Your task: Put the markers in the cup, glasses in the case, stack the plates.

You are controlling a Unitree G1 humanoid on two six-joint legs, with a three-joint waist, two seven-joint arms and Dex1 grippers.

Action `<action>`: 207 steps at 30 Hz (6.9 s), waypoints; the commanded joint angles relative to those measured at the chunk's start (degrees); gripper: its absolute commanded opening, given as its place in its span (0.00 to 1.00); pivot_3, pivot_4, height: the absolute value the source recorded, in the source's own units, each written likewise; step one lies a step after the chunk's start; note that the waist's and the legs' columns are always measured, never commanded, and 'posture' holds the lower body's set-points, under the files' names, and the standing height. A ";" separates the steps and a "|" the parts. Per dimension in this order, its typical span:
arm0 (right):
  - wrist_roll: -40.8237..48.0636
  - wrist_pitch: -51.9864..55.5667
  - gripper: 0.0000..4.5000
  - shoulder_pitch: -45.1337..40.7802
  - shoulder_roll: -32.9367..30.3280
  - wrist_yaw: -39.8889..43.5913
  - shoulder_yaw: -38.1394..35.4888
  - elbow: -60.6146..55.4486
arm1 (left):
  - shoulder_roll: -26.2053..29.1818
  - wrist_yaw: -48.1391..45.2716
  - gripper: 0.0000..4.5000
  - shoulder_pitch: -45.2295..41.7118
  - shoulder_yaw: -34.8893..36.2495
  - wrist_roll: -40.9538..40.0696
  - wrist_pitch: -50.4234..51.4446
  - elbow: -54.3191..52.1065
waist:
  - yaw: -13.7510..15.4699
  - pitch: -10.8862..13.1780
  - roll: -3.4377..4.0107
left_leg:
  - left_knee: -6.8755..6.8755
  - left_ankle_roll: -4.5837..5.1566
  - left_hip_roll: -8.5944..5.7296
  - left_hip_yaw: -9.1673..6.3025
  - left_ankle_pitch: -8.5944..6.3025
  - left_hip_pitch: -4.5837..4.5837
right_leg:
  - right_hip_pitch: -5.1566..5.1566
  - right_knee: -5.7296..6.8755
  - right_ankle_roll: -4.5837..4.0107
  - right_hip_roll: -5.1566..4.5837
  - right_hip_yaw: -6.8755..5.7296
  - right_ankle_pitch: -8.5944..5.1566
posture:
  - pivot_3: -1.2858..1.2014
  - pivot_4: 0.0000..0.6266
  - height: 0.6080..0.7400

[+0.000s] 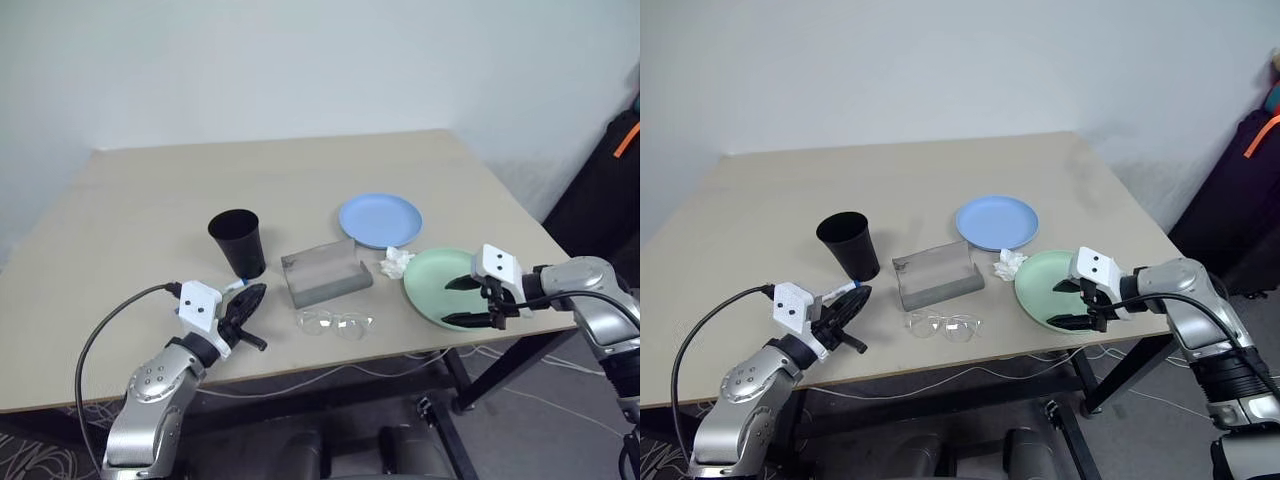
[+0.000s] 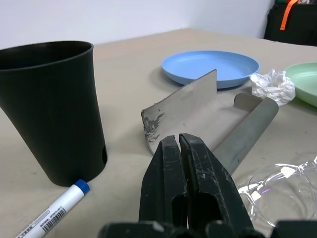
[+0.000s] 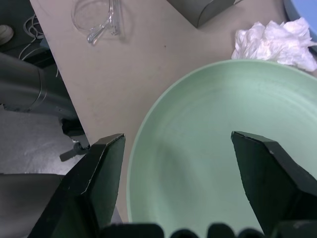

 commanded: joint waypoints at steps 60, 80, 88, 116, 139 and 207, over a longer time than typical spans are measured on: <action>0.21 33.99 0.73 -11.58 12.44 -19.56 7.22 -7.53 | -2.61 -1.61 0.00 -14.41 -3.96 1.05 -3.50 11.10 | 1.52 0.00 -0.06 | 0.93 -0.67 3.28 3.63 -0.37 0.17 | -0.84 -0.42 -0.95 -0.05 -2.77 0.57 | 0.52 0.00 1.00; -0.44 38.17 0.54 -9.25 12.89 -26.26 10.39 -10.33 | -2.27 -2.10 0.00 -14.26 -3.85 1.01 -3.04 10.72 | 1.51 0.00 -0.03 | 0.92 -0.75 3.53 3.61 -0.42 0.08 | -0.93 -0.44 -0.96 -0.07 -3.18 0.57 | 0.52 0.00 1.00; -0.49 40.80 0.45 -7.46 13.43 -30.46 10.72 -13.04 | -2.28 -2.16 0.00 -14.37 -3.95 1.11 -3.10 10.85 | 1.52 0.00 -0.02 | 0.87 -0.75 3.65 3.57 -0.42 -0.03 | -0.92 -0.59 -0.95 -0.05 -3.27 0.57 | 0.52 0.00 1.00; -5.55 31.65 0.02 -9.74 14.57 -40.45 9.05 -5.46 | -2.24 -2.29 0.00 -14.92 -4.57 1.30 -3.04 11.21 | 2.81 -0.47 0.77 | -0.90 -1.47 3.16 3.00 -0.57 -0.09 | 2.16 2.71 -2.30 0.03 -4.34 -4.78 | 0.52 0.00 1.00; -17.13 -28.57 0.02 -36.19 25.09 -25.42 13.20 47.92 | -2.06 -3.48 0.00 -18.29 -5.02 1.64 -3.21 13.83 | 2.54 -0.39 0.73 | -1.24 -1.31 3.24 3.48 1.37 -0.19 | 1.49 2.76 -2.04 0.37 -3.65 -3.87 | 0.52 0.00 1.00; -26.04 -37.63 0.00 -38.07 27.68 -32.27 7.59 65.02 | -1.00 -3.89 0.00 -17.54 -4.75 1.44 -2.33 12.66 | 1.20 -0.39 0.56 | -0.42 -1.21 3.44 4.75 1.22 0.03 | 1.10 3.65 -2.27 0.42 -2.44 -3.44 | 0.52 0.00 1.00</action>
